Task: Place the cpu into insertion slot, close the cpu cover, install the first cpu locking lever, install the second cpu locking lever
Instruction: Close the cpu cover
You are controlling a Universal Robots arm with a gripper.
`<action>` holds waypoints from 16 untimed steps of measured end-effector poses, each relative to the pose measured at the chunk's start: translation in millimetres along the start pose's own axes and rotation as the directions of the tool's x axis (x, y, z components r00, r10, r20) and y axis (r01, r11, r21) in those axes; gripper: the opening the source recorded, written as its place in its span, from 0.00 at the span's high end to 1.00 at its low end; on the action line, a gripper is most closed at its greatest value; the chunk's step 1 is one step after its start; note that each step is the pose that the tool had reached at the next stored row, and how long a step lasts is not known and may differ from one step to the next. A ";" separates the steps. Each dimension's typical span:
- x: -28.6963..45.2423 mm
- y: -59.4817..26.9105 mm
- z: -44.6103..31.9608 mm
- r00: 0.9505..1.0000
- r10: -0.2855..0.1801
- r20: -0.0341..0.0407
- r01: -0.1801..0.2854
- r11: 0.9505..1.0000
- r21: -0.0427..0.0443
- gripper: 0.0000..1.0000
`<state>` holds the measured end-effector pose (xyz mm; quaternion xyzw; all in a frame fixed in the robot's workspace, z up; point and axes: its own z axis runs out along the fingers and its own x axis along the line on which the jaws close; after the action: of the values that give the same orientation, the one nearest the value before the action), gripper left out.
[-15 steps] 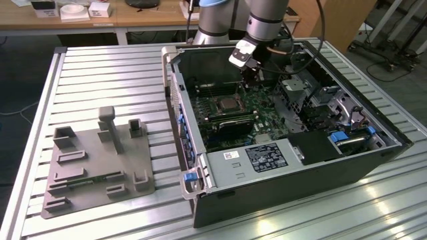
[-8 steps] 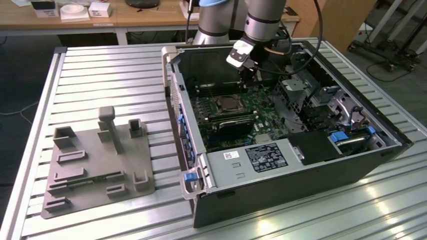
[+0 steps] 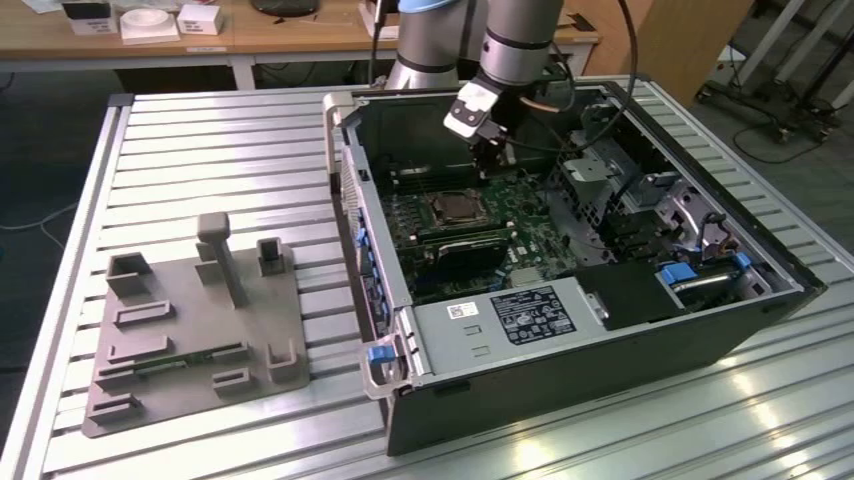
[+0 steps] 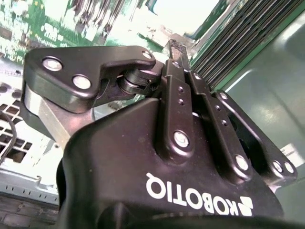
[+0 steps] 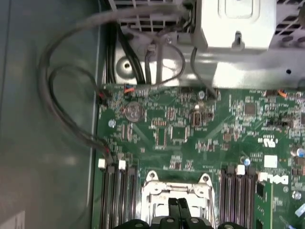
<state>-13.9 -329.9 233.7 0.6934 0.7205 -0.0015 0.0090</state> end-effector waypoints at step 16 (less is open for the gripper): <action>1.7 -40.9 10.4 1.000 -0.006 0.001 0.006 1.000 0.000 0.90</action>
<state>-54.7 -330.0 222.9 0.6911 0.7227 -0.0017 0.0092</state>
